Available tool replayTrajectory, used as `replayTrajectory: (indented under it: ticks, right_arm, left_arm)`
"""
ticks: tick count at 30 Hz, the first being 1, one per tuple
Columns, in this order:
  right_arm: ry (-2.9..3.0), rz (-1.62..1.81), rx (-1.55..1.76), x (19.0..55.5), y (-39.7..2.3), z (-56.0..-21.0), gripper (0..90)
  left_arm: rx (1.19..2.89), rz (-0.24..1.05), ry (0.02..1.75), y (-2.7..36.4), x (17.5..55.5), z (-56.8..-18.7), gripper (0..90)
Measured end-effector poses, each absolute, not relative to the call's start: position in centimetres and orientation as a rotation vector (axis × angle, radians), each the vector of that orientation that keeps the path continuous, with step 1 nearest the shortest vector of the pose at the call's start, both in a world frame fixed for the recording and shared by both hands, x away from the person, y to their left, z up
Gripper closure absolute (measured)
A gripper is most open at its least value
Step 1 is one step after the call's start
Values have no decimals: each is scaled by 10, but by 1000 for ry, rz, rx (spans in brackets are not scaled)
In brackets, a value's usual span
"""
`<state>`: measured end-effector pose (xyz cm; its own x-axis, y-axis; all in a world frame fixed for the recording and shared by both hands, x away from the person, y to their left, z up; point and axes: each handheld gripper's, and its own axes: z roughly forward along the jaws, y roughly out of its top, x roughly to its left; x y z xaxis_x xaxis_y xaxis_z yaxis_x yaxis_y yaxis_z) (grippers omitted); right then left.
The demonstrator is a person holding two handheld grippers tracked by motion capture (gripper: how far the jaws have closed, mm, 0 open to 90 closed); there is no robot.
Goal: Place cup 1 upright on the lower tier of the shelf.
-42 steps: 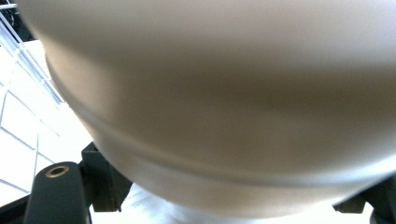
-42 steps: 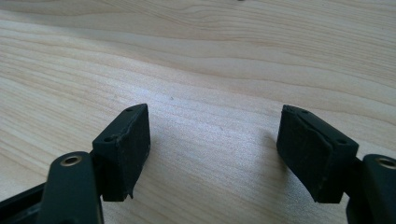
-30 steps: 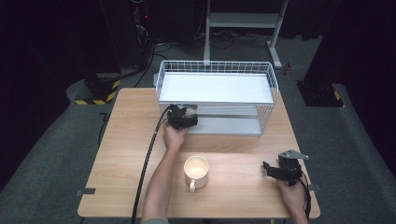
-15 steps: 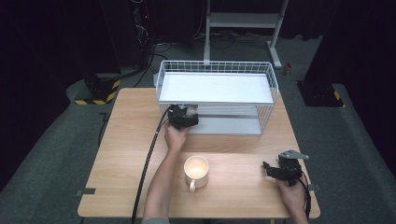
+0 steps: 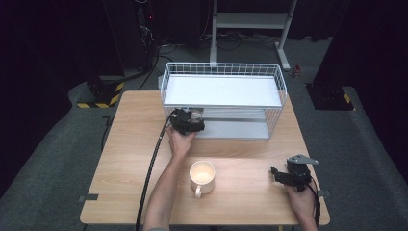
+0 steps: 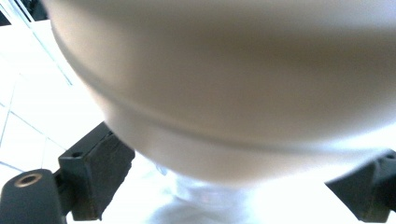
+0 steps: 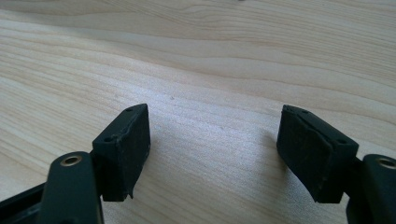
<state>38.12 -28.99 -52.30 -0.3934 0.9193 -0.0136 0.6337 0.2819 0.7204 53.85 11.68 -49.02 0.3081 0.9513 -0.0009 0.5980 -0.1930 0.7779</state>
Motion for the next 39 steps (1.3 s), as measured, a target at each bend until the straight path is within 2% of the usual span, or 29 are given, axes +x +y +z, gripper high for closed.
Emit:
replayTrajectory:
  ticks: [7, 21, 22, 23, 39]
  right_arm:
    - [2128, 893, 1391, 381, -290, -523, 261]
    - [2128, 894, 1392, 381, -290, -523, 261]
    - [2128, 894, 1391, 381, -290, -523, 261]
    - [2128, 893, 1392, 381, -290, -523, 261]
    - [2128, 894, 1392, 381, -290, -523, 261]
  left_arm:
    - [1923, 642, 1327, 117, 532, -487, 100]
    - [1974, 699, 1261, 120, 513, -479, 137]
    - [1959, 705, 1281, 119, 510, -479, 136]
    - [1947, 659, 1274, 118, 509, -480, 136]
    - [1900, 642, 1256, 135, 478, -478, 142]
